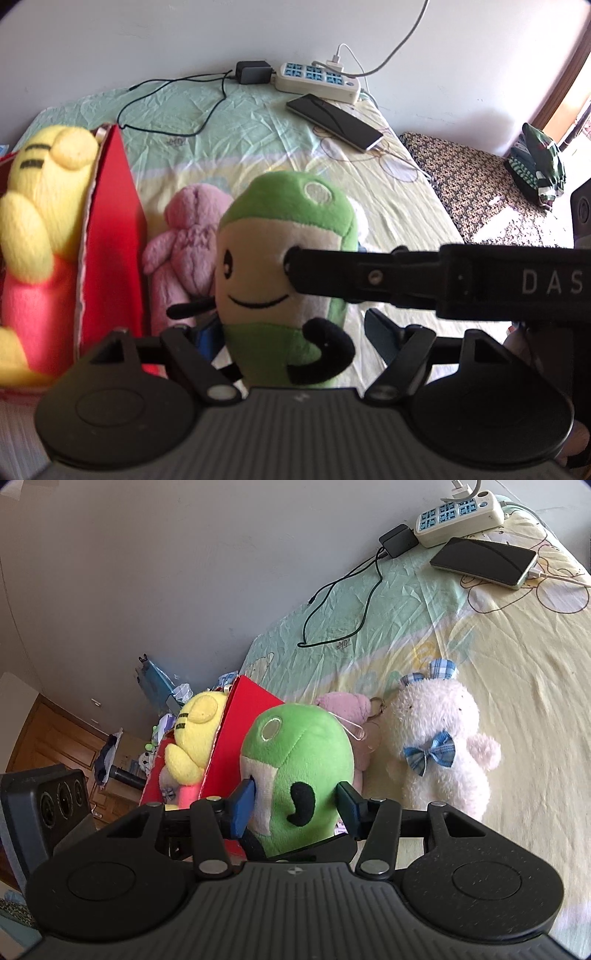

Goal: Organize objects
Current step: 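Grasp the green-and-cream doll with the right gripper, then lift the green doll with the right gripper and carry it over the red box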

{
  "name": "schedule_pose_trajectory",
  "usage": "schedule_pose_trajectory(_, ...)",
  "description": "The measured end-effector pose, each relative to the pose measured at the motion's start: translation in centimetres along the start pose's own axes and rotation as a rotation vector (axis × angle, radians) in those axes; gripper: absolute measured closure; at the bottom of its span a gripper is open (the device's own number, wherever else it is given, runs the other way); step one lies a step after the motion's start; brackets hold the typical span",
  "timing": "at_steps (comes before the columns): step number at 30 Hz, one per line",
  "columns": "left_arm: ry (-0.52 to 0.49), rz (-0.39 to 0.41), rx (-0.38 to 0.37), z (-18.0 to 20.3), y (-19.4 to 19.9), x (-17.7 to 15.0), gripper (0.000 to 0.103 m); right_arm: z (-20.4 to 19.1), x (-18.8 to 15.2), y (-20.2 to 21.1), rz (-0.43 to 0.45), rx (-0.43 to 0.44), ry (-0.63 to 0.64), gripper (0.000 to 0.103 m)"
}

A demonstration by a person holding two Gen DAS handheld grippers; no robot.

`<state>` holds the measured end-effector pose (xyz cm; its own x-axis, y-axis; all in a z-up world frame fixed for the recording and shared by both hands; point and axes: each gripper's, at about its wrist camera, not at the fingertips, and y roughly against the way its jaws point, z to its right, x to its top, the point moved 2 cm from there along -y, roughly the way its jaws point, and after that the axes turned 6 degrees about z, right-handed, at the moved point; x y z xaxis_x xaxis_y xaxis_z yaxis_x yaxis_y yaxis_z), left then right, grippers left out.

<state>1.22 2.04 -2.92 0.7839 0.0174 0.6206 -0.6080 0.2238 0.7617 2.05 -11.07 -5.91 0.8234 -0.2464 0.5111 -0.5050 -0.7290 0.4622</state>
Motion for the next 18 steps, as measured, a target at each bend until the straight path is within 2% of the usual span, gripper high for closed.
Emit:
schedule_pose_trajectory(9,-0.011,0.002,0.011,0.2,1.6,-2.0,0.026,-1.4,-2.3,1.1,-0.014,-0.009,0.022,0.051)
schedule_pose_trajectory(18,0.005,0.000,0.032,-0.6,3.4,-4.3,0.026,-2.9,-4.5,1.1,-0.070,-0.001,0.057,0.051)
